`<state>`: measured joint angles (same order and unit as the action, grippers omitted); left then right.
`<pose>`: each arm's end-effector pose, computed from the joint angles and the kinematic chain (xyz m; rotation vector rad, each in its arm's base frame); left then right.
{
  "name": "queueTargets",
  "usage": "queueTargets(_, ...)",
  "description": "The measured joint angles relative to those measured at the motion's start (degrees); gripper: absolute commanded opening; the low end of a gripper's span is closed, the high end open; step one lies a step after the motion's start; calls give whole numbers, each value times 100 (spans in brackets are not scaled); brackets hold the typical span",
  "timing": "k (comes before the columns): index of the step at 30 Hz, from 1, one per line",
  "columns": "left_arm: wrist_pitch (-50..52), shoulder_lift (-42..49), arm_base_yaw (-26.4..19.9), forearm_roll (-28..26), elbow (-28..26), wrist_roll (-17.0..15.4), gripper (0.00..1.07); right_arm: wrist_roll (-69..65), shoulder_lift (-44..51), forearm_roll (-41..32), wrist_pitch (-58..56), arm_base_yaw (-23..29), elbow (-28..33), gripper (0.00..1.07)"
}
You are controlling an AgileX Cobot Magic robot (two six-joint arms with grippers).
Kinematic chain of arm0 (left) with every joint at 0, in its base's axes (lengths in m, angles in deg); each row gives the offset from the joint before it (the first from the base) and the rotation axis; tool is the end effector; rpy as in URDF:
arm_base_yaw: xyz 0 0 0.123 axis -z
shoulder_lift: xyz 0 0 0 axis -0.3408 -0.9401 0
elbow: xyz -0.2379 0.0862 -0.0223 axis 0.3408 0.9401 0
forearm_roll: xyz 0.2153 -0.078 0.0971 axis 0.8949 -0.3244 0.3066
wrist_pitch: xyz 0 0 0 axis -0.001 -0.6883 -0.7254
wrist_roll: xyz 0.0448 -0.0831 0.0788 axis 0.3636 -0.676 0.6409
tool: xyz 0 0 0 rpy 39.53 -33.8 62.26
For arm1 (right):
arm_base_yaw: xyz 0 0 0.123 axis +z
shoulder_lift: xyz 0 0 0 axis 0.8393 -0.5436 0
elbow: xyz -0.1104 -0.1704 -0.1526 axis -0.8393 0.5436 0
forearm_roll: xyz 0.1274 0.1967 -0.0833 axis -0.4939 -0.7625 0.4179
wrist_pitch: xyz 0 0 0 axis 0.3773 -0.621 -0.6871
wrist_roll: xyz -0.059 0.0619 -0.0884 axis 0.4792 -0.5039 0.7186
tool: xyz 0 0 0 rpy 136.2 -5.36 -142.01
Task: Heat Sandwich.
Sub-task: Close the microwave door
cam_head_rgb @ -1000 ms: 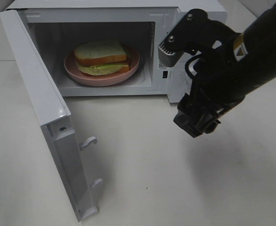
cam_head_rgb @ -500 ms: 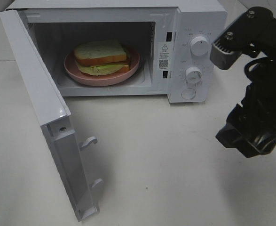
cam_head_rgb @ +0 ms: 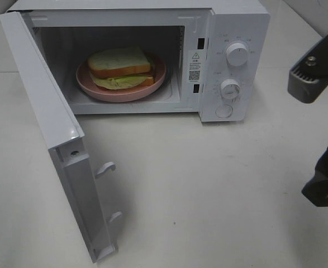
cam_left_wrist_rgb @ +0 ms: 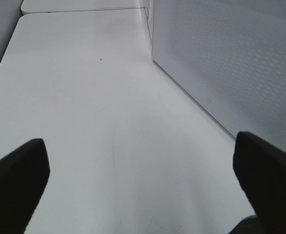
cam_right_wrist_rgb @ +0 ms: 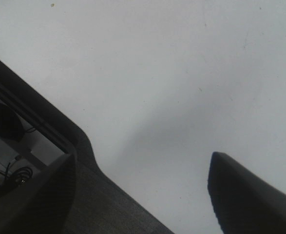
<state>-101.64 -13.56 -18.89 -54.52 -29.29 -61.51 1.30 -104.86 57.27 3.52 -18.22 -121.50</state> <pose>0.0531 -0.0099 0.2627 0.0918 2.0183 -0.0684 0.1646 0.1132 0.2327 -1.0248 2.5348 -0.0113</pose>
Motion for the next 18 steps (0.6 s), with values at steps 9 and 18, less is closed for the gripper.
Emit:
queueTargets(9,0,0,0,0,0,0,98,-11,1077,-17,-74,-481,636,73)
queueTargets(18,0,0,0,0,0,0,98,-138,2280,-23,-126,-1421,1117,73)
